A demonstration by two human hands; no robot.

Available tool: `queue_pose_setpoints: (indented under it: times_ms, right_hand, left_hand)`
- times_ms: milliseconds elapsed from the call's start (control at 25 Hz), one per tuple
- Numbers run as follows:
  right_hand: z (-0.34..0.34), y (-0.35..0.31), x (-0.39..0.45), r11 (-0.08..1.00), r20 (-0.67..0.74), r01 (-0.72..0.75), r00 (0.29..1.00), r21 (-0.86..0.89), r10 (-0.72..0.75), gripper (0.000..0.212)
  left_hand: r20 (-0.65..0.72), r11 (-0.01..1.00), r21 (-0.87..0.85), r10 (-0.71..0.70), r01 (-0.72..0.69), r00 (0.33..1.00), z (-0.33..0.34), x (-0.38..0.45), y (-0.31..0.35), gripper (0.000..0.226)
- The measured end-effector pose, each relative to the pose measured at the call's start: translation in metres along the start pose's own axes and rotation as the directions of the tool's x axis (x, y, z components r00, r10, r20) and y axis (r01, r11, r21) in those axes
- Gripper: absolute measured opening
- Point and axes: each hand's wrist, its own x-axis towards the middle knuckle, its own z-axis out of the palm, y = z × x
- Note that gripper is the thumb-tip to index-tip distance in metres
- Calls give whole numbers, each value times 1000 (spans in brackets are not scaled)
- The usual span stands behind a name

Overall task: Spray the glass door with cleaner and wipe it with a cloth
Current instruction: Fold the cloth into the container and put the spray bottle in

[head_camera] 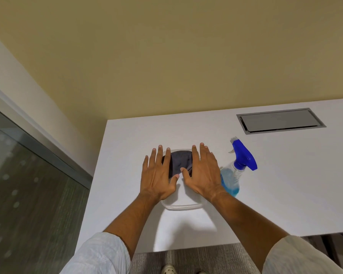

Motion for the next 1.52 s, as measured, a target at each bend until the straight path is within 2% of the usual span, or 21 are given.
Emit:
queue_pose_setpoints:
  times_ms: [240, 360, 520, 720, 880, 1040, 1200, 1360, 1520]
  right_hand:
    - [-1, -3, -49, 996, -129, 2, 992, 92, 10, 83]
    - [1, 1, -74, 992, -138, -34, 989, 120, 50, 78]
    - [1, 21, -102, 969, -286, -45, 951, 245, 117, 53]
    - [0, 63, -114, 883, -230, -227, 912, 412, 341, 45]
    - [0, 83, -108, 837, -240, -278, 873, 471, 425, 41]
    - [6, 94, -101, 836, -268, -212, 883, 507, 386, 42]
    - [12, 100, -94, 796, -326, -140, 860, 589, 393, 43]
    - [18, 104, -89, 843, -436, -48, 839, 536, 325, 45]
    - [13, 110, -87, 789, -344, -110, 858, 605, 383, 46]
  left_hand:
    - [30, 997, -28, 71, -70, 997, 3, -29, 9, 84]
    - [58, 985, -125, 131, -123, 990, 8, -36, 20, 79]
    - [99, 928, -320, 233, -191, 967, 13, -33, 50, 69]
    - [134, 874, -468, 216, -130, 967, 19, -10, 93, 57]
    - [171, 851, -514, 218, -102, 961, 22, 16, 116, 56]
    - [187, 821, -567, 198, -58, 962, 26, 31, 127, 44]
    - [189, 802, -596, 187, -38, 964, 25, 39, 127, 34]
    - [210, 797, -604, 174, -13, 962, 25, 42, 128, 34]
    - [214, 788, -616, 167, 0, 962, 25, 40, 131, 34]
